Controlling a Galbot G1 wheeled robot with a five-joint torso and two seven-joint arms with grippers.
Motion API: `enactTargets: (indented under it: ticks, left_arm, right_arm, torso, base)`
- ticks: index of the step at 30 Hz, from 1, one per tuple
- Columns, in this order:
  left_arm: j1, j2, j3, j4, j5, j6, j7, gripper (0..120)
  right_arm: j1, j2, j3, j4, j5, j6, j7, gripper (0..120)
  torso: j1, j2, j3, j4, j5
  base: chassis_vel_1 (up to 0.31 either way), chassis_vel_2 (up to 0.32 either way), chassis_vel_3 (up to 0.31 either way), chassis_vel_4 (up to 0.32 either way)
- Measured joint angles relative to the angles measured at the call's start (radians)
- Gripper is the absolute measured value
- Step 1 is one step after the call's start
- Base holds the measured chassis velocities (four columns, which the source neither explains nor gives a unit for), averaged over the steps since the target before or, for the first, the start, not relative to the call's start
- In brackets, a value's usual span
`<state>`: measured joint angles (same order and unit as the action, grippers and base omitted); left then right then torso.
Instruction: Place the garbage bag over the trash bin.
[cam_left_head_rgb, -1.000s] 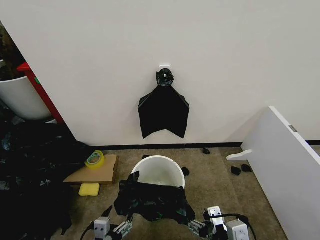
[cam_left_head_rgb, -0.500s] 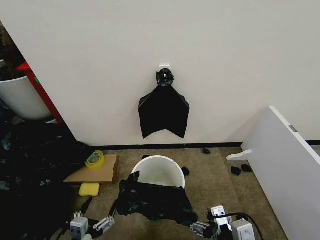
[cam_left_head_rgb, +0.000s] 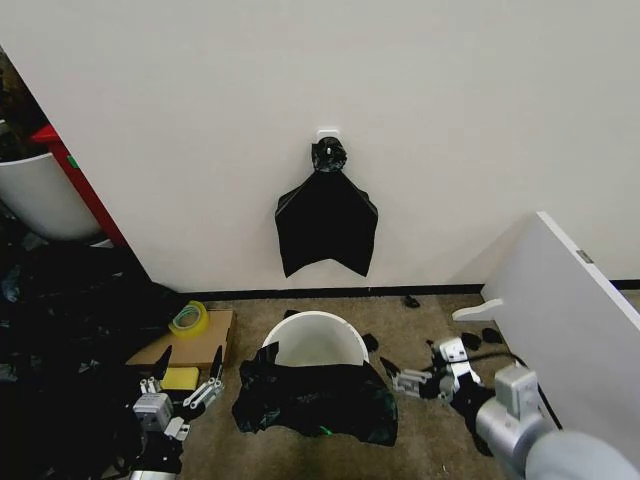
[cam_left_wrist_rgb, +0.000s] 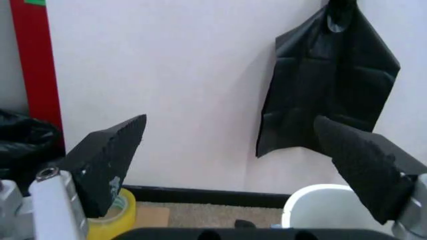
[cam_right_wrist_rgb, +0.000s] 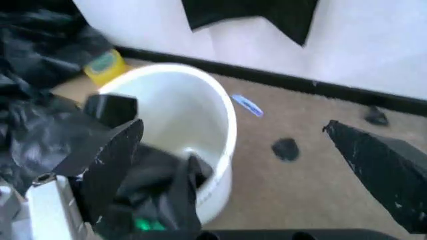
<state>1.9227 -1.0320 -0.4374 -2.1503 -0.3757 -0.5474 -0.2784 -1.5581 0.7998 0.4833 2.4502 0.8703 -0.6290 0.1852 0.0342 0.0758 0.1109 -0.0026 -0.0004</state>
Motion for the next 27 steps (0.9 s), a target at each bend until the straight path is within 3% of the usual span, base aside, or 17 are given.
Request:
enactTargets:
  ticks: [6, 9, 10, 11, 13, 14, 17, 27]
  left_arm:
    - [0.032, -0.035, -0.033, -0.011, 0.002, 0.001, 0.019, 99]
    - [0.078, -0.056, -0.042, -0.010, 0.022, -0.016, 0.041, 99]
    - [0.078, -0.056, -0.042, -0.010, 0.022, -0.016, 0.041, 99]
    - [0.107, -0.066, -0.045, -0.002, 0.047, -0.033, 0.054, 99]
    - [0.136, -0.076, -0.046, 0.007, 0.077, -0.051, 0.068, 99]
    - [0.136, -0.076, -0.046, 0.007, 0.077, -0.051, 0.068, 99]
    - [0.169, -0.097, -0.050, 0.012, 0.099, -0.069, 0.082, 99]
    - [0.190, -0.137, -0.054, 0.033, 0.113, -0.093, 0.086, 99]
  right_arm:
    - [0.220, -0.071, -0.089, -0.138, 0.134, 0.001, -0.105, 100]
    - [0.403, -0.089, -0.219, -0.255, 0.137, -0.013, -0.200, 100]
    - [0.403, -0.089, -0.219, -0.255, 0.137, -0.013, -0.200, 100]
    - [0.509, -0.086, -0.321, -0.322, 0.119, -0.023, -0.241, 100]
    - [0.609, -0.070, -0.424, -0.389, 0.088, -0.035, -0.279, 100]
    - [0.609, -0.070, -0.424, -0.389, 0.088, -0.035, -0.279, 100]
    - [0.780, -0.015, -0.606, -0.509, -0.013, -0.038, -0.352, 100]
    - [0.969, 0.096, -0.797, -0.783, -0.123, 0.017, -0.428, 98]
  torso:
    - [0.000, 0.000, 0.000, 0.0001, -0.0001]
    - [0.000, 0.000, 0.000, 0.0001, 0.0002]
    - [0.000, 0.000, 0.000, 0.0001, 0.0002]
    - [0.000, 0.000, 0.000, 0.0004, -0.0002]
    - [0.000, 0.000, 0.000, 0.0003, -0.0001]
    - [0.000, 0.000, 0.000, 0.0003, -0.0001]
    - [0.000, 0.000, 0.000, 0.0002, 0.0000]
    - [0.000, 0.000, 0.000, 0.0002, -0.0001]
  base:
    - [0.000, 0.000, 0.000, 0.000]
    - [0.000, 0.000, 0.000, 0.000]
    - [0.000, 0.000, 0.000, 0.000]
    - [0.000, 0.000, 0.000, 0.000]
    - [0.000, 0.000, 0.000, 0.000]
    - [0.000, 0.000, 0.000, 0.000]
    - [0.000, 0.000, 0.000, 0.000]
    - [0.000, 0.000, 0.000, 0.000]
